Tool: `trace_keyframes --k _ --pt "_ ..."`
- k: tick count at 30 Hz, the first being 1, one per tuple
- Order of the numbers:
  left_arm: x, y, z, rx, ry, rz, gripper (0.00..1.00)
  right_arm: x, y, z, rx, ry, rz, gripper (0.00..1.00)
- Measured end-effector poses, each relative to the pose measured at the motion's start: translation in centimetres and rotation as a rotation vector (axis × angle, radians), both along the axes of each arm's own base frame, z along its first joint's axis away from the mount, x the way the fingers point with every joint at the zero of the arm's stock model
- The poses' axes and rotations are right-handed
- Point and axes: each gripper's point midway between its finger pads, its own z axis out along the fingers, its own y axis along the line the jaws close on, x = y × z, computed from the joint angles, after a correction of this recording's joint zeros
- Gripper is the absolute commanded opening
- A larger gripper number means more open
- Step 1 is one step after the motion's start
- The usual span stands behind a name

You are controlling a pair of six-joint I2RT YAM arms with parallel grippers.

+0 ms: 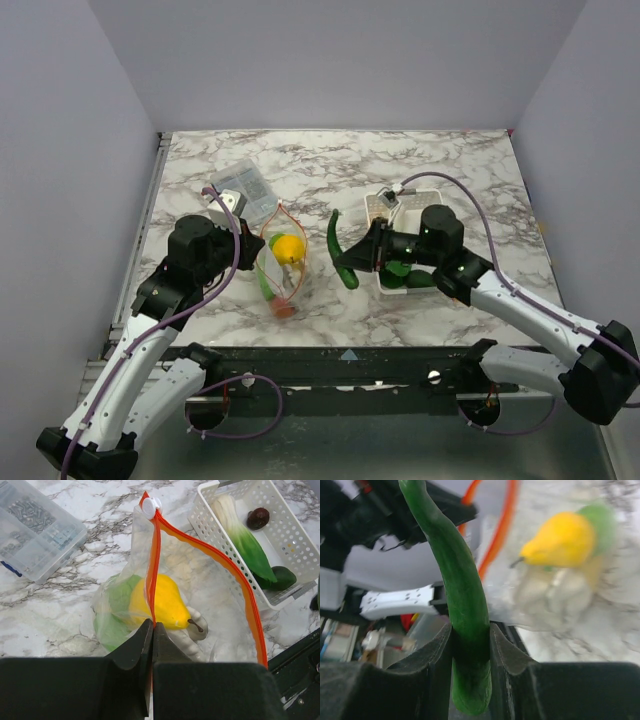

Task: Place the food in the zip-top bag and seal the zipper
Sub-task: Place the fake vegetable in the zipper food storage bag.

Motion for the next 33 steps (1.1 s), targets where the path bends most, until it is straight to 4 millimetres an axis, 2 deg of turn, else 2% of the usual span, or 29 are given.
trace_keyframes --k 4,7,12,14,20,22,30,33 --pt "0.0 0.0 0.0 0.001 0.002 0.0 0.0 -3.5 3.3 1.6 0.051 -0.018 0.138 0.08" --pt "0.1 0.0 -0.1 0.001 0.003 0.0 0.0 -4.4 4.8 3.0 0.077 -0.019 0.15 0.09" --pt "0.1 -0.1 -0.1 0.001 0.004 -0.001 0.0 -2.7 6.5 4.6 0.12 0.052 0.03 0.12" --pt "0.1 -0.1 -0.1 0.001 0.005 -0.002 0.0 -2.5 7.4 4.2 0.117 0.087 -0.014 0.14" --pt "0.1 -0.1 -0.1 0.001 0.005 -0.002 0.0 -2.7 11.6 3.6 0.066 0.126 -0.082 0.18" --pt "0.0 -0.1 -0.1 0.0 0.005 -0.003 0.0 -2.7 12.5 3.4 0.041 0.124 -0.121 0.23" --pt "-0.1 -0.2 0.0 -0.005 0.003 -0.011 0.0 -1.7 13.9 2.8 -0.086 0.082 -0.319 0.36" --pt "-0.1 -0.2 0.0 -0.006 0.002 -0.012 0.0 -1.3 14.1 2.1 -0.135 0.062 -0.367 0.46"
